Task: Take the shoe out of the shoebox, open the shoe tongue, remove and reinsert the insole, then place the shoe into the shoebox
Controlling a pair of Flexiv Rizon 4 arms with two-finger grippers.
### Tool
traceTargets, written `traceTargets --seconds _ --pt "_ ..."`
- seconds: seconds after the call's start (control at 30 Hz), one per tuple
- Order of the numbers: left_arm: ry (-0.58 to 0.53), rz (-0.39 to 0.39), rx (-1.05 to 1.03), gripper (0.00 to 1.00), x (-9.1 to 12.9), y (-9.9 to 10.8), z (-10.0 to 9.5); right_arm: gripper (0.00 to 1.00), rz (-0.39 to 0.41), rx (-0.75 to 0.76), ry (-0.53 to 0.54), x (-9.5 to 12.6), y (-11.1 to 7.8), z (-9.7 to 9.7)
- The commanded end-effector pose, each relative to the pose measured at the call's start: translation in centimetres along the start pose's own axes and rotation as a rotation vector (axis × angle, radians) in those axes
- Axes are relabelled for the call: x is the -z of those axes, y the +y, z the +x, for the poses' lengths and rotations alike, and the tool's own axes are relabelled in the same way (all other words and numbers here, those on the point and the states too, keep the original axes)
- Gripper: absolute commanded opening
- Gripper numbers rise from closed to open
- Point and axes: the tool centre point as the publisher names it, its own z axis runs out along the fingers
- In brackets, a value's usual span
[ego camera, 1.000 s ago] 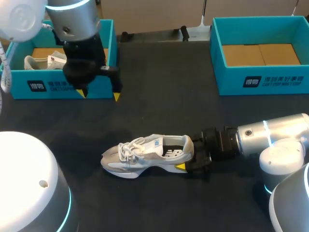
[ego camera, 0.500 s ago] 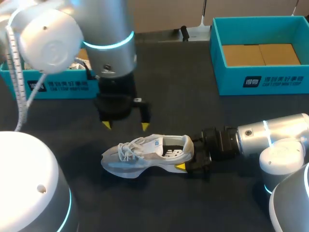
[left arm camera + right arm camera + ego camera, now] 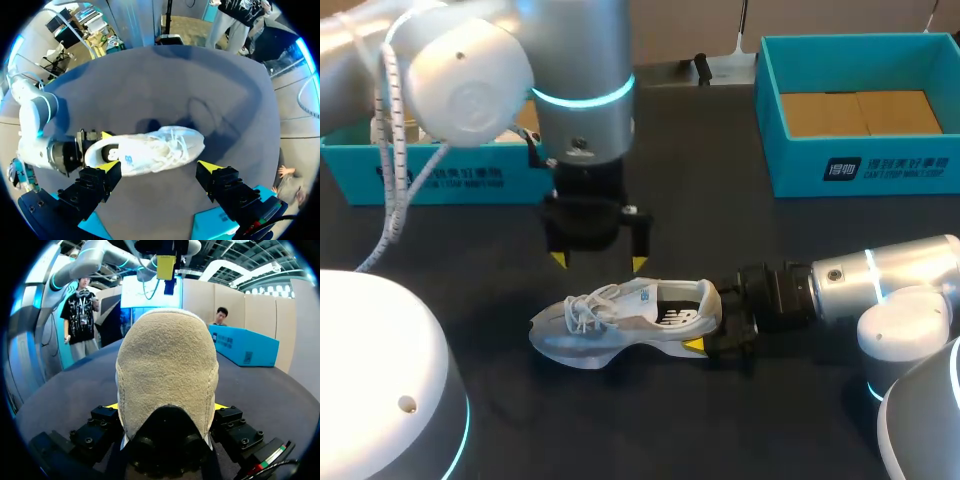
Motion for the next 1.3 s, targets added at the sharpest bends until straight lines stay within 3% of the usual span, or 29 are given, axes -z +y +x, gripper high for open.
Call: traceTargets --seconds 0.03,0.37,0.7,1.3 --pt "0.034 0.026 0.013 1.0 -2.3 0.5 -1.9 0.0 0.005 0.0 0.0 0.0 0.2 0.0" --pt "0.124 0.049 0.073 1.0 -4.7 1.9 -3.8 0.0 0.005 0.0 0.0 0.0 0.2 0.0" --pt "0.168 0.084 0.08 1.0 -6.4 1.9 -5.1 0.0 0.005 0.0 0.0 0.0 0.2 0.0" --pt "0.28 0.155 0.109 1.0 -9.7 0.7 -3.4 0.0 0.005 0.0 0.0 0.0 0.2 0.0"
